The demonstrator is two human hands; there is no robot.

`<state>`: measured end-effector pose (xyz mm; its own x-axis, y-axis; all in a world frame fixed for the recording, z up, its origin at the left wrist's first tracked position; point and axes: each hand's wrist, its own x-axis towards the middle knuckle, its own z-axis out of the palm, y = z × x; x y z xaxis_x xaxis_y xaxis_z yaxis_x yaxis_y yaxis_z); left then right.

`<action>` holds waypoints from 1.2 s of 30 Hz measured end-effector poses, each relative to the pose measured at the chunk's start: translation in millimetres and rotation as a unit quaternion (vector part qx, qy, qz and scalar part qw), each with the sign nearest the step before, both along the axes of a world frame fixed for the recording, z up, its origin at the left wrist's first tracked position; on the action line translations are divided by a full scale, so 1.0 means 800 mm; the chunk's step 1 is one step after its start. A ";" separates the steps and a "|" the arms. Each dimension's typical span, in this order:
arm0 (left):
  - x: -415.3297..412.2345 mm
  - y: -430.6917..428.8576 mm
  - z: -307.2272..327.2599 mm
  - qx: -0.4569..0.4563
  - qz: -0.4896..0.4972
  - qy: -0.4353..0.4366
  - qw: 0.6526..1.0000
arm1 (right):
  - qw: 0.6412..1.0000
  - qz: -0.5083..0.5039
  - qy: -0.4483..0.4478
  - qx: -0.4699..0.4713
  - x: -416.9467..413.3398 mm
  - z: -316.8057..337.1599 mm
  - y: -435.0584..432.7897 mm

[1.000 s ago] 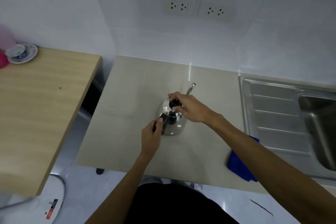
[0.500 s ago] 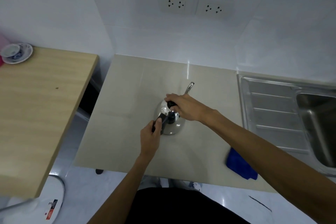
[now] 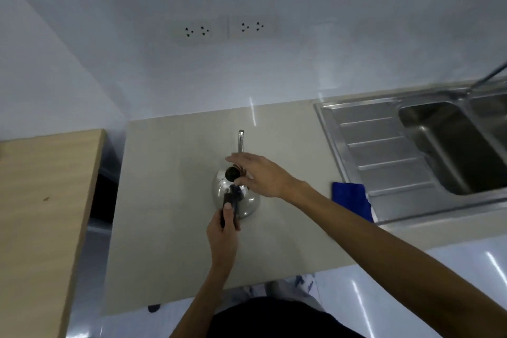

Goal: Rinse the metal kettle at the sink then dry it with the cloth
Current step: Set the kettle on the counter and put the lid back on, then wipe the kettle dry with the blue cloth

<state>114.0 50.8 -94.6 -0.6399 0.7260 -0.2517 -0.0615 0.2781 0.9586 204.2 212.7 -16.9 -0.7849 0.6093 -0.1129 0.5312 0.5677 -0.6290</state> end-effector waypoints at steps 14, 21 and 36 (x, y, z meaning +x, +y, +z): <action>0.004 0.002 0.003 -0.034 -0.031 0.016 0.999 | 0.852 -0.416 -0.317 -0.028 0.273 -0.202 -0.074; 0.008 0.004 0.021 -0.069 0.038 0.154 0.985 | 0.862 -0.442 -0.248 0.022 0.275 -0.229 -0.082; -0.011 0.096 0.032 0.006 -0.102 0.392 0.914 | 0.840 -0.436 0.249 -0.206 0.106 -0.142 -0.068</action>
<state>105.0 127.3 -68.9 -0.4713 0.8499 0.2356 0.6979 0.1961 0.6888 289.1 158.5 -130.6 -0.0728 0.9669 -0.2445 0.2452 -0.2203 -0.9441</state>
